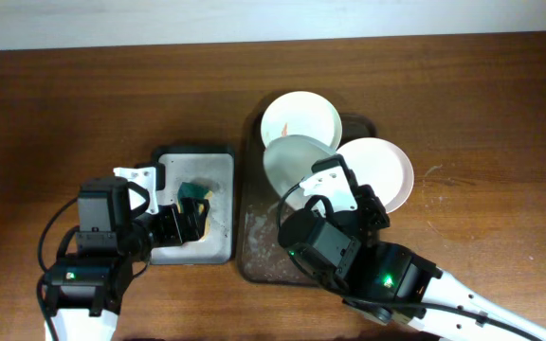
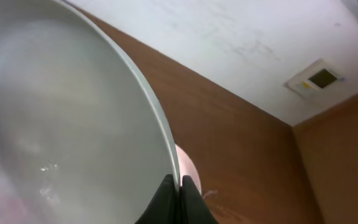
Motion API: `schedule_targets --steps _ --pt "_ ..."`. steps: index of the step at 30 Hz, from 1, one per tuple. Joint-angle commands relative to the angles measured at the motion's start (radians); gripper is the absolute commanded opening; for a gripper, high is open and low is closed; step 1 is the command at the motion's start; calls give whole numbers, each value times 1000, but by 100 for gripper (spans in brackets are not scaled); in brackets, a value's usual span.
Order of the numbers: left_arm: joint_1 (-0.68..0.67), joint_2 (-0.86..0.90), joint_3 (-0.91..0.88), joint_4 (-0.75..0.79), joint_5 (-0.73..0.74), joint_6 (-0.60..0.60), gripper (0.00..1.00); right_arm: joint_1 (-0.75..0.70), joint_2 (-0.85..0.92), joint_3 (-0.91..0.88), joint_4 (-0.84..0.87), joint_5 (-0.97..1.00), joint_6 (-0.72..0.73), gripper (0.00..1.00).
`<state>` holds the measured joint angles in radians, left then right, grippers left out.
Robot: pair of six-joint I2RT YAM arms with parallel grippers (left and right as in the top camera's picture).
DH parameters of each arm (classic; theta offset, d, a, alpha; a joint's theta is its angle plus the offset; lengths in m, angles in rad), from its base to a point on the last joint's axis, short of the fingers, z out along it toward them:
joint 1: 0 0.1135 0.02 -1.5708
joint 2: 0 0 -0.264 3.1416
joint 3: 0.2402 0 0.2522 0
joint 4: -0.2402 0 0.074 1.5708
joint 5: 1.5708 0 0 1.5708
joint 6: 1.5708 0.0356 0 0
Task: Clean dirty plates on tray and stack at the side
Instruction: 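Lift the cleaned plate with right gripper and carry it right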
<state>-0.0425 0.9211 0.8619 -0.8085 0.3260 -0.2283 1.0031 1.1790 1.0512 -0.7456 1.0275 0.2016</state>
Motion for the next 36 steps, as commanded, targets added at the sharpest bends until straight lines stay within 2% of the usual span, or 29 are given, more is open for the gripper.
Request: schedule_targets --steps 1,2,3,4,5,6,7,8,9,10,11,12,13,14,15,16,17,18,19,22,25,29,33,35,36 --pt "6 0 19 -1 7 2 100 5 -6 21 -42 59 30 4" --pt "6 0 19 -1 7 2 100 5 -5 21 -32 -24 60 4" --pt "6 0 19 -1 7 2 100 5 1 21 -36 -25 8 4" --pt "6 0 19 -1 7 2 100 3 2 21 -76 73 17 4" --pt "6 0 19 -1 7 2 100 3 1 21 -82 74 98 4" --pt "6 0 19 -1 8 2 99 3 3 21 -61 -29 103 4" --pt "6 0 19 -1 7 2 100 3 8 21 -53 -78 42 4" --pt "6 0 19 -1 7 3 99 -2 10 21 -95 7 48 4" --pt "6 0 19 -1 7 2 100 -17 10 21 -108 -58 188 4" --pt "6 0 19 -1 7 3 100 -26 13 21 -99 -148 145 4" --pt "6 0 19 -1 7 3 99 -37 20 21 -115 -151 93 4" --pt "6 0 19 -1 7 3 99 -53 21 21 -155 -103 120 4" --pt "6 0 19 -1 7 2 99 -97 21 21 -197 -139 268 4" --pt "6 0 19 -1 7 2 99 -151 24 21 -189 -320 229 4" --pt "6 0 19 -1 7 2 99 -190 28 21 -198 -375 187 4" --pt "6 0 19 -1 7 3 99 -265 28 21 -248 -398 269 4" --pt "6 0 19 -1 8 3 99 -350 30 21 -239 -609 307 4" --pt "6 0 19 3 8 3 100 -417 41 21 -203 -834 185 4" --pt "6 0 19 6 8 8 99 -475 45 21 -194 -943 119 4" --pt "6 0 19 8 11 63 99 -668 40 21 -165 -1106 129 4" --pt "6 0 19 2 11 66 100 -1001 41 21 -100 -1457 124 4" --pt "6 0 19 3 11 66 99 -1334 67 21 -138 -1472 126 4" --pt "6 0 19 3 11 66 99 -1662 143 21 -117 -1328 251 4" --pt "6 0 19 3 11 66 99 -1791 241 21 -97 -1274 317 4" --pt "6 0 19 3 11 66 99 -1838 336 21 -28 -1273 331 4"
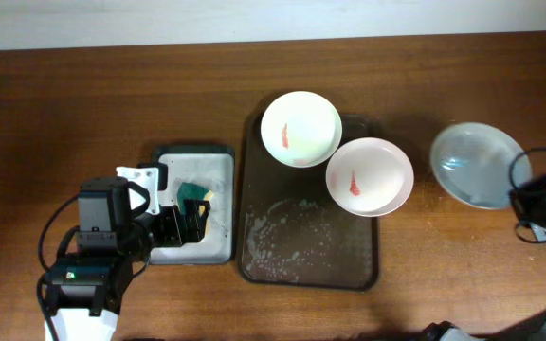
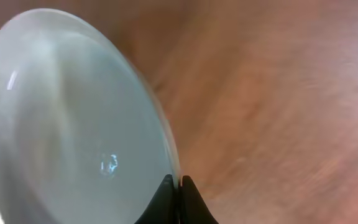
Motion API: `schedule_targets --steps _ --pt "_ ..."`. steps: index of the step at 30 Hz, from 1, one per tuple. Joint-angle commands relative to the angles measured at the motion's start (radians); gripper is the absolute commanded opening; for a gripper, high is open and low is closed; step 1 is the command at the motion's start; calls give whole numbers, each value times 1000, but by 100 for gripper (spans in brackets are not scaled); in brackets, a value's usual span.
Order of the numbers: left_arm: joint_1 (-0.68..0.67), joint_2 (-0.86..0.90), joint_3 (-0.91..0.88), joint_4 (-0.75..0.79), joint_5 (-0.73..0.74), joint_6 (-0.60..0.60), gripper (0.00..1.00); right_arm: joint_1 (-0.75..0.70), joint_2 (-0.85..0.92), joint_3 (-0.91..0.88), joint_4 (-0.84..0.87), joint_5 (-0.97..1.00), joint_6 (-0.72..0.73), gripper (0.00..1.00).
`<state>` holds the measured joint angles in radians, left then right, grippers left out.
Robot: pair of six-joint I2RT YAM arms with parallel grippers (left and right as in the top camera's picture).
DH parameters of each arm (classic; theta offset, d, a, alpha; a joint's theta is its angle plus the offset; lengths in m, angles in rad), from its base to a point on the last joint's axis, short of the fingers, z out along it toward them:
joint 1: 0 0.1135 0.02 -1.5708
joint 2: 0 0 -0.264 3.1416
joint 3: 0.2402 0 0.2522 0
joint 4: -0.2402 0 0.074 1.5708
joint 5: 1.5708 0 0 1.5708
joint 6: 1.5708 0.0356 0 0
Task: Clean dirty plates on tray and stack at the side
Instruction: 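Lift the cleaned plate with right gripper and carry it right, then set the plate on the table at right side and release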
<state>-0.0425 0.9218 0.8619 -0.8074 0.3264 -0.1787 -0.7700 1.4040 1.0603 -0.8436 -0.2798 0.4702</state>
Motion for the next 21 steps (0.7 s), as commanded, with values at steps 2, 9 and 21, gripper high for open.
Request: schedule_targets --steps 2,9,21 --pt "6 0 19 2 11 16 100 -75 167 11 113 33 43 4" --pt "6 0 19 2 11 16 99 -6 174 13 208 -170 -197 64" --pt "6 0 19 6 10 17 100 631 224 11 263 320 -362 62"
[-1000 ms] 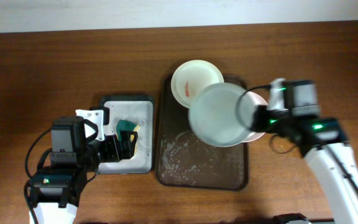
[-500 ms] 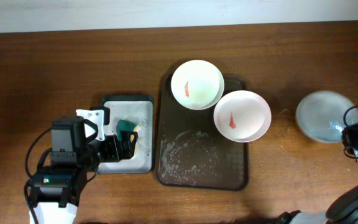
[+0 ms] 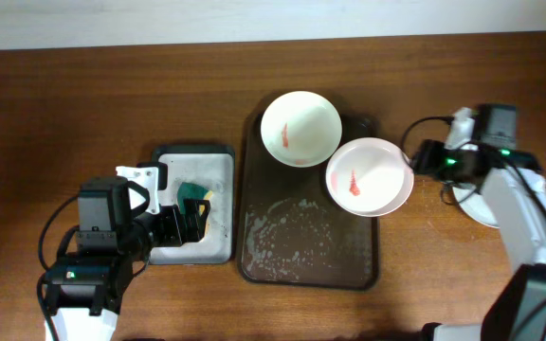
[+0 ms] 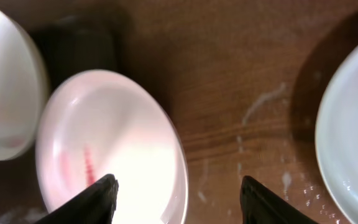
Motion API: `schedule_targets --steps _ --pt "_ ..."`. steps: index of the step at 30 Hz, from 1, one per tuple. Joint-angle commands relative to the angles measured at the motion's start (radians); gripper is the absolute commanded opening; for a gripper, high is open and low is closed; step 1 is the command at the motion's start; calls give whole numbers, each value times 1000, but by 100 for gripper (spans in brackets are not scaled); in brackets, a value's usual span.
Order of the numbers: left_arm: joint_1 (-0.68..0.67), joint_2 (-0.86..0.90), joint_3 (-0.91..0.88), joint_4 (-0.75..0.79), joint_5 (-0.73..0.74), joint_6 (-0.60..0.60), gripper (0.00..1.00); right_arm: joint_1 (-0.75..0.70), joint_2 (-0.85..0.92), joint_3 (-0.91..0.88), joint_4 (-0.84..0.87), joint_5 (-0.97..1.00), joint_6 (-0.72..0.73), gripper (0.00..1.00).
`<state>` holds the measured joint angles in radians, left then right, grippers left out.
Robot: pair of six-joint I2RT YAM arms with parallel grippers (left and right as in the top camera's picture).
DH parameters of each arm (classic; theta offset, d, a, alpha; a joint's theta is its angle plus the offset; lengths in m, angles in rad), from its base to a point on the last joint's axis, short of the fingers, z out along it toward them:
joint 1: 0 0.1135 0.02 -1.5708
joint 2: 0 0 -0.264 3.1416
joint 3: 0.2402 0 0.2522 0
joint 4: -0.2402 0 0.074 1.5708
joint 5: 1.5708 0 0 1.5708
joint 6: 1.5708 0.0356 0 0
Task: Clean dirty plates on tray and stack at the side
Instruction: 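Set the plate on the table at right side and release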
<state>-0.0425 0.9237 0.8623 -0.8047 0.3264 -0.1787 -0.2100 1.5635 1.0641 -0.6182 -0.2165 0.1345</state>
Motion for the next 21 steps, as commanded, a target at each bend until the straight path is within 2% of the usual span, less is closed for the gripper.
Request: schedule_targets --steps 1,3,5,7,8,16,21 --pt "6 -2 18 3 10 17 100 88 91 8 59 311 -26 61" --pt "6 -2 18 3 10 17 99 98 145 8 81 307 -27 56" --pt "6 -2 18 3 10 17 100 98 187 8 81 271 -26 47" --pt "6 -2 18 3 11 16 100 98 213 8 70 228 -22 8" --pt "6 -2 18 3 10 16 100 98 211 8 58 219 1 4" --pt "6 -2 18 3 11 16 95 109 -100 11 -177 90 68 4" --pt "6 -2 18 -5 11 16 96 220 -177 3 -367 88 38 4"
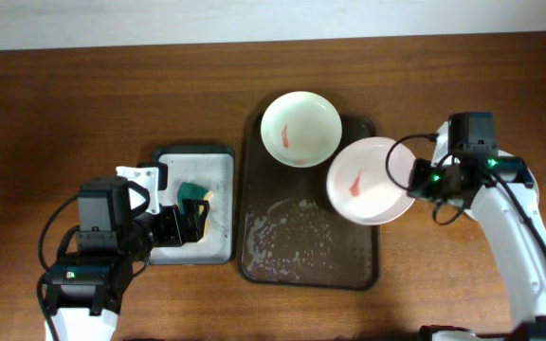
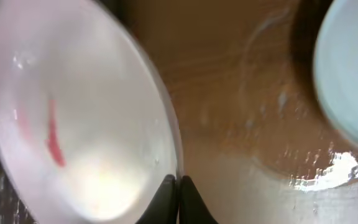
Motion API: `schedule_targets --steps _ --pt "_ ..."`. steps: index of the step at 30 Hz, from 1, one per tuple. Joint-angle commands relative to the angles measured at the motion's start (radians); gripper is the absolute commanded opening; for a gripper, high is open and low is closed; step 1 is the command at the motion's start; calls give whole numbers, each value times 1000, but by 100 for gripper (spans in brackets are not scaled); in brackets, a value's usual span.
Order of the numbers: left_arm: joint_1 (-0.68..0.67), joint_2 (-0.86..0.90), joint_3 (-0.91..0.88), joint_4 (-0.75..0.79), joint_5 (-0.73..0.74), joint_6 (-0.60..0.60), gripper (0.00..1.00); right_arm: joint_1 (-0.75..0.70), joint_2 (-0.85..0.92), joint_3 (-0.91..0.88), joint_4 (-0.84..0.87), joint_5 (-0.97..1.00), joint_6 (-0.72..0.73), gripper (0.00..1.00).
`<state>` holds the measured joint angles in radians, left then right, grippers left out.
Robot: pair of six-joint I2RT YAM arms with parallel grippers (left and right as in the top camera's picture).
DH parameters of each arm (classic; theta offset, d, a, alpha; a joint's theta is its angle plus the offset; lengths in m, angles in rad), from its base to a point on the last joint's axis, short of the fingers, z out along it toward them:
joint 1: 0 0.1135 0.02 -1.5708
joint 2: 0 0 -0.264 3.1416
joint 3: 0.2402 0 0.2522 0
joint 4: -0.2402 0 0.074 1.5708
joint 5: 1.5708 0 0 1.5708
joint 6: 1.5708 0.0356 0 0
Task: Clean dirty plates on tray and stack at the side
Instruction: 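Set the plate on the table at right side and release, then slide the pink-stained plate forward on the tray with right gripper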
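On the dark tray [image 1: 301, 237] lie two white plates with red streaks, one at the back [image 1: 300, 128] and one at the right [image 1: 368, 180]. My right gripper [image 1: 417, 180] is shut on the right rim of that second plate [image 2: 73, 124], its fingertips [image 2: 179, 186] pinched over the edge. A clean plate [image 2: 353, 68] lies on the table just right of it; in the overhead view my right arm hides it. My left gripper [image 1: 186, 225] sits low in the white bin [image 1: 218, 161], next to a green sponge [image 1: 194, 192]. Its jaws are too dark to read.
The tray's front half carries white residue [image 1: 287, 223]. Wet smears [image 2: 316, 162] mark the wooden table between the held plate and the clean one. The white bin stands directly left of the tray.
My right gripper was open above the right rim of the streaked plate. Now it is shut on that rim. The left arm has not moved.
First my right gripper held a clean plate over the tray. Then it held that plate over the table at the far right. After that the plate lay there and the gripper stood open over the right streaked plate, which it now grips.
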<state>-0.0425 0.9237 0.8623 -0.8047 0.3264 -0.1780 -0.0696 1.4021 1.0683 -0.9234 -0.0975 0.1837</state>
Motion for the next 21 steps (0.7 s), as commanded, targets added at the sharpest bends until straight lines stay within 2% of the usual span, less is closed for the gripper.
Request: schedule_targets --steps 1,4,6,8,10,11,12,16,21 --pt "6 -2 18 -8 11 16 96 115 -13 -16 -76 -39 -10 4" --pt "6 -2 18 -12 10 16 98 230 -3 -90 -54 -56 128 4" --pt "6 -2 18 -12 10 16 98 304 10 -160 27 -57 260 4" --pt "6 -2 18 -14 8 16 100 362 25 -228 164 -57 305 4" --pt "6 -2 16 -26 5 16 100 397 28 -248 263 -58 238 5" --pt "6 2 16 -40 -22 16 100 407 22 -231 277 -58 163 21" --pt "6 11 16 -57 -65 16 100 411 8 -198 257 -60 105 30" --pt "-7 103 6 -58 -169 17 94 411 -90 -66 121 -61 55 33" --pt "-128 353 4 60 -291 26 84 411 -245 -32 44 -113 56 33"
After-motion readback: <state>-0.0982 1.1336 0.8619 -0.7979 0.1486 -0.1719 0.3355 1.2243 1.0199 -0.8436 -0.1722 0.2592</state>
